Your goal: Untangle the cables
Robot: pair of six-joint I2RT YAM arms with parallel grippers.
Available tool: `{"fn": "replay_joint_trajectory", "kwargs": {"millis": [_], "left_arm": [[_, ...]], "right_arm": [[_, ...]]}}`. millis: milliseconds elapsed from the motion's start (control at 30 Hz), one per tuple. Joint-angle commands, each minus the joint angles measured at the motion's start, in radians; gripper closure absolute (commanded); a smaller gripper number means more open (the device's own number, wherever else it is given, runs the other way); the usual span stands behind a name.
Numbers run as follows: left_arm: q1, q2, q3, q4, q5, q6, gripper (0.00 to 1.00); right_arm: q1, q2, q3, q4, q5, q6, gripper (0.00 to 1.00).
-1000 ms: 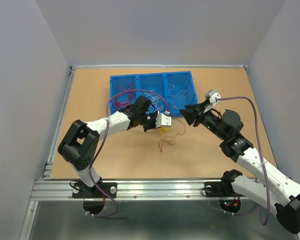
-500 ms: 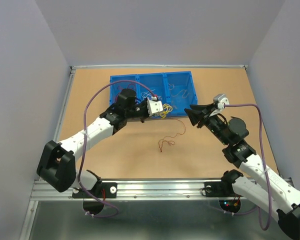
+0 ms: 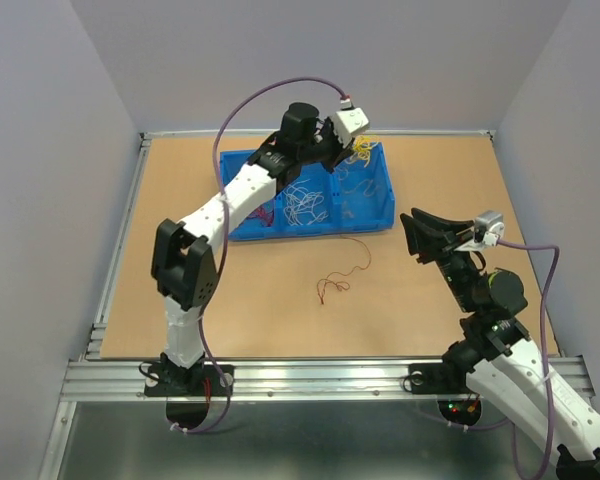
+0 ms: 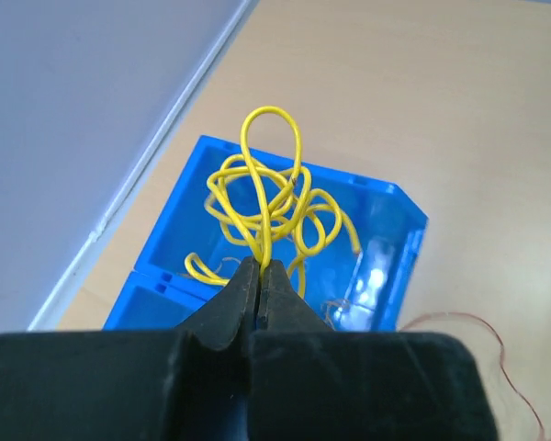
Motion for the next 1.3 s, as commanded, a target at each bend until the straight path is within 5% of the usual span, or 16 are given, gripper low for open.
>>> {"fn": "replay_joint_trajectory", "kwargs": {"millis": [0,67,167,500,733,1267], "left_arm": [[-0.005,0.164,0.239,-0.176,-0.09,-0.053,0.85],[-0.005,0.233,0.298,-0.23,-0.078,-0.05,0.58],[-0.008,0.232,0.255,-0.235,-0.071,-0.042,0.01],[-0.025,-0.185,-0.254,-0.008,-0.042,0.033,0.01],[-0.132,-0.304,-0.553,0.003,-0.103,0.05,0.01],[-0.353,-0.161,-0.614,-0.038,-0.301,0.17,0.01]], "right_arm": [[0.005,-0.034,-0.027,0.057,0.056,0.011,0.63],[0.003,-0.047,-0.031,0.059,0.058,0.014,0.63],[0.003,-0.048,-0.031,0.056,0.059,0.014,0.63],[0.003,-0.005,-0.008,0.043,0.041,0.023,0.63],[0.003,-0.014,-0.007,0.039,0.022,0.03,0.62],[0.003,-0.01,0.006,0.007,0.018,0.025,0.59]]}}
